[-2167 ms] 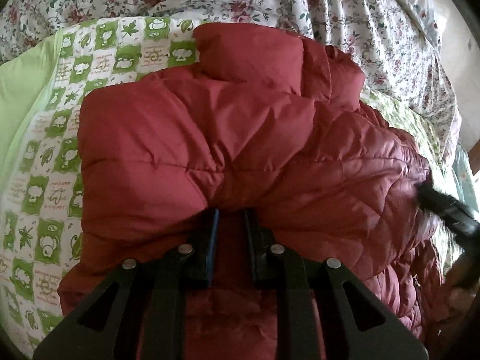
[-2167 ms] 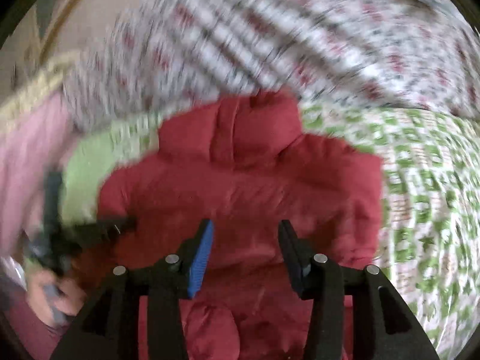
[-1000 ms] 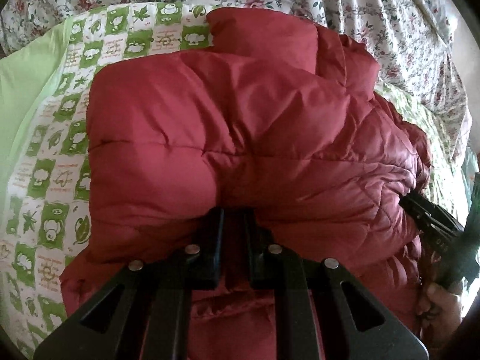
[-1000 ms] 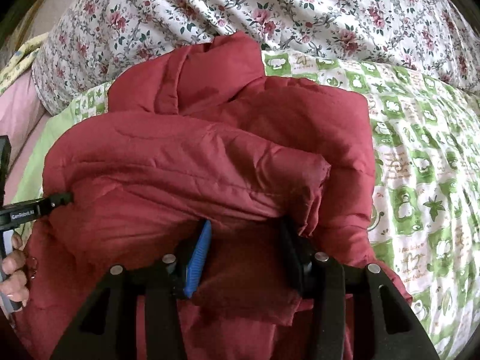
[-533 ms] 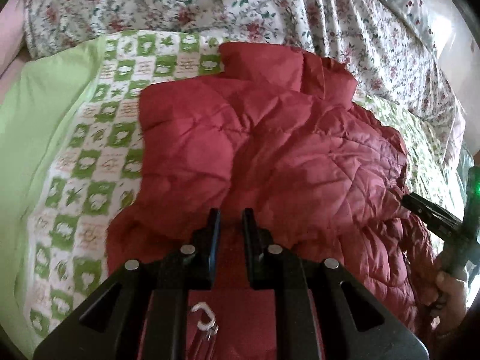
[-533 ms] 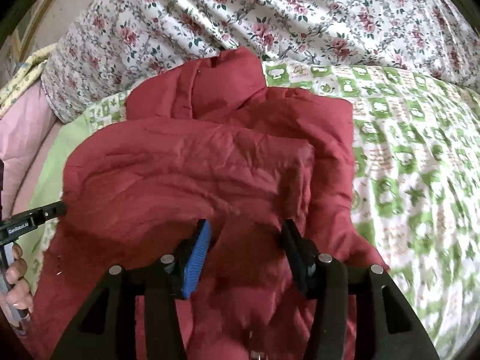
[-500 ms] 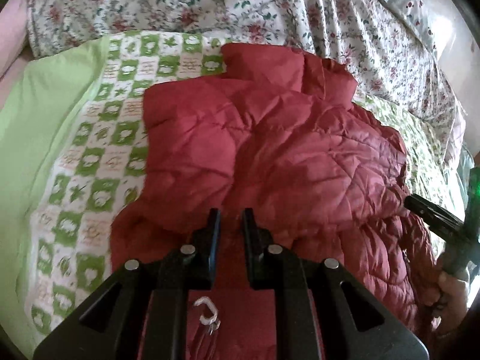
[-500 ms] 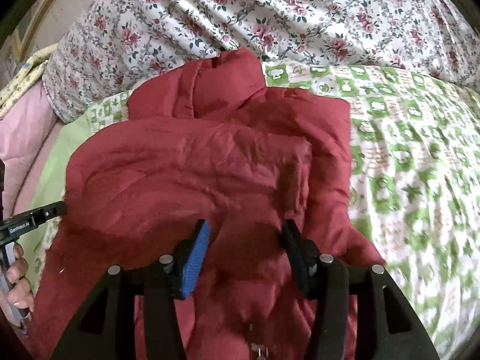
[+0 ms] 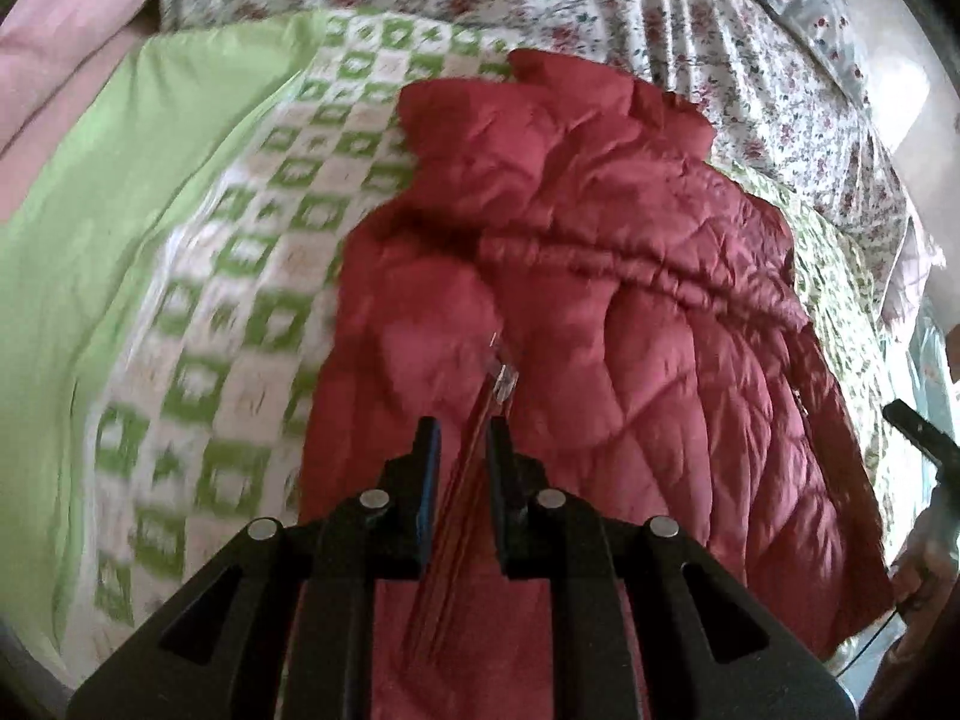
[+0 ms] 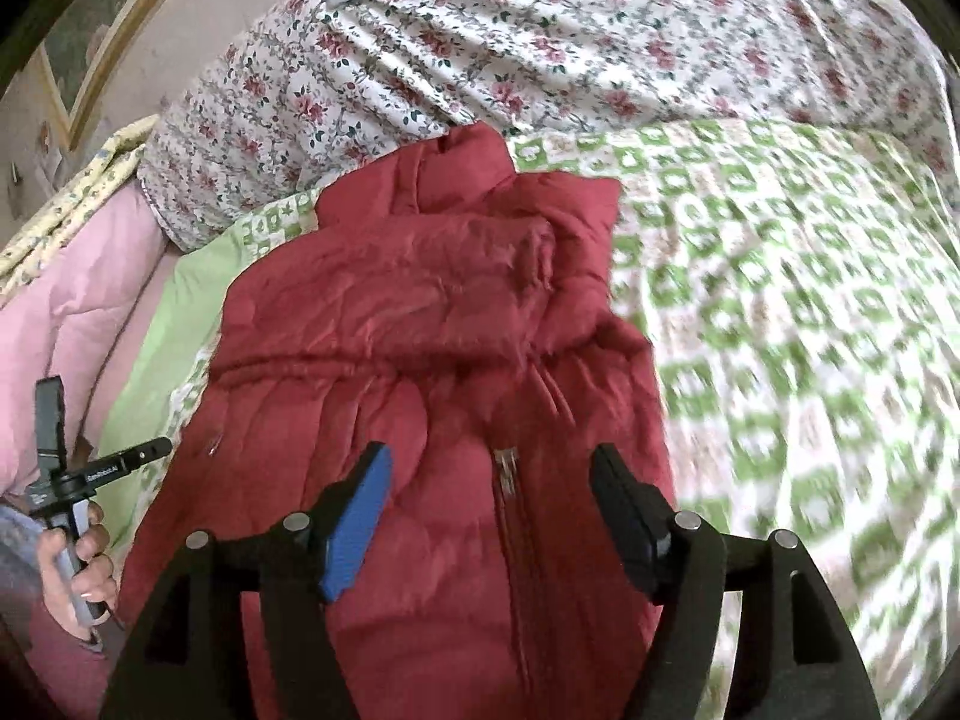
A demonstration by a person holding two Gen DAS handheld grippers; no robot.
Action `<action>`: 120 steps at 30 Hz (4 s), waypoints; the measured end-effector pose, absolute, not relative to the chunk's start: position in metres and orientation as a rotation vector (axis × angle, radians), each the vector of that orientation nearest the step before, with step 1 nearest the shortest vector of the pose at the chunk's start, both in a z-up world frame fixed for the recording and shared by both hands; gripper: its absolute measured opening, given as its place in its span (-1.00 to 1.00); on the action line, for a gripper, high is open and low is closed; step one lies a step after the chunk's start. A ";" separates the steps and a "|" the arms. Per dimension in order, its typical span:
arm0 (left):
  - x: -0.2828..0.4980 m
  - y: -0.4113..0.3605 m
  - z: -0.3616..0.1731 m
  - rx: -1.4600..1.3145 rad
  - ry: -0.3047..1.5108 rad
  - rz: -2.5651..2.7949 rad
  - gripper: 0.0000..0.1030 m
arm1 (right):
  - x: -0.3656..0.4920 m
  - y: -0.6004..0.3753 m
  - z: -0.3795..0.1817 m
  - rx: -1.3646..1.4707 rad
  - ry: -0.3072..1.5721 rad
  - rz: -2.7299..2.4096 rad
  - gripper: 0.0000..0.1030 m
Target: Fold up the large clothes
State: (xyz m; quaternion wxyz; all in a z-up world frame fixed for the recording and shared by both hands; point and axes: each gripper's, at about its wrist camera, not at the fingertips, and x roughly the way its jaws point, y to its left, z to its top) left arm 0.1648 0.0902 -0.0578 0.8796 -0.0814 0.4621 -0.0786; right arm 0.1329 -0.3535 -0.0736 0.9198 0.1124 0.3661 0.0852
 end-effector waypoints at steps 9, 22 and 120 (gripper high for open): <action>0.110 0.122 -0.069 -0.221 0.995 -0.138 -0.62 | 0.064 -0.382 -0.084 0.285 0.787 0.118 0.53; 0.082 0.142 -0.087 -0.271 1.053 -0.159 -0.11 | 0.043 -0.365 -0.122 0.311 0.944 0.111 0.54; 0.321 0.093 0.038 -0.317 0.709 -0.261 -0.66 | 0.265 -0.419 -0.016 0.646 0.478 0.294 -0.47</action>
